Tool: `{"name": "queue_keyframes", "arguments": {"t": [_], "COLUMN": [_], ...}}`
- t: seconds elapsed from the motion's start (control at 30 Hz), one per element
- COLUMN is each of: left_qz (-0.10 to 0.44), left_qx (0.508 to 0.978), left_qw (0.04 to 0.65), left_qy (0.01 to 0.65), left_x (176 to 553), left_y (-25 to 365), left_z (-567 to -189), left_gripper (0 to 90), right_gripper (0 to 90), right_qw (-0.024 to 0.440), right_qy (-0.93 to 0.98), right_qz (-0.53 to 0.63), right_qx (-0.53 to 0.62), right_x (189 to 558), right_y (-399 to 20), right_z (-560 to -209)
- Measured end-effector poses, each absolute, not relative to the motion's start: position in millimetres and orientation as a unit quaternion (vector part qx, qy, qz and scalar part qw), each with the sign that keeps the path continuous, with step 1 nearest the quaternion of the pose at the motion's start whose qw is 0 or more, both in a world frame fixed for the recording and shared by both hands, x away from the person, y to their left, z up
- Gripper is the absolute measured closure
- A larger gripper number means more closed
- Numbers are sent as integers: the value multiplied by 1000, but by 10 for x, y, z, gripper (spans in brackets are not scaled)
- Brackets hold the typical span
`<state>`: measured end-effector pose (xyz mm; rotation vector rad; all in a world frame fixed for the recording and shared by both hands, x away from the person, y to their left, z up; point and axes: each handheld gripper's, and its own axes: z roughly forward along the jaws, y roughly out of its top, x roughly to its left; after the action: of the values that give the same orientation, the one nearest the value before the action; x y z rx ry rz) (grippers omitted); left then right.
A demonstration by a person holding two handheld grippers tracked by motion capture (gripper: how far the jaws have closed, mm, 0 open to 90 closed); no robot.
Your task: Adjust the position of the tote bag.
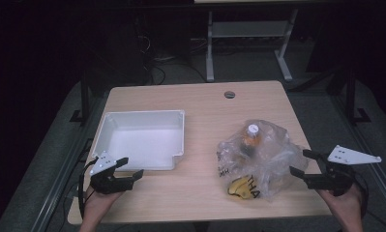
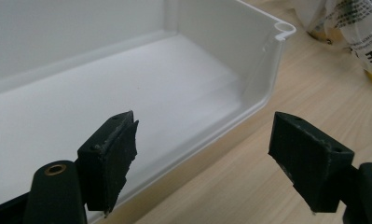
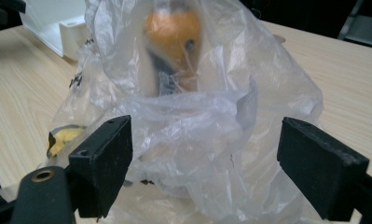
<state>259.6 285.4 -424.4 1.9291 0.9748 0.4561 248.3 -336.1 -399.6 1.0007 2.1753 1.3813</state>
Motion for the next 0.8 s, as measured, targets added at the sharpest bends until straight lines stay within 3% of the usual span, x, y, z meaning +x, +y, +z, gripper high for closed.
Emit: {"name": "queue_keyframes", "arguments": {"t": [0.8], "left_qz": [154], "left_qx": [824], "left_qw": [442], "left_qy": [319], "left_x": [2635], "left_y": [2442], "left_z": [-4126], "left_gripper": [237], "right_gripper": [171], "right_qw": [187], "right_qy": [766], "right_qz": [496], "right_qx": [363], "right_x": [2463], "right_y": [-3429], "right_z": [-4004]}}
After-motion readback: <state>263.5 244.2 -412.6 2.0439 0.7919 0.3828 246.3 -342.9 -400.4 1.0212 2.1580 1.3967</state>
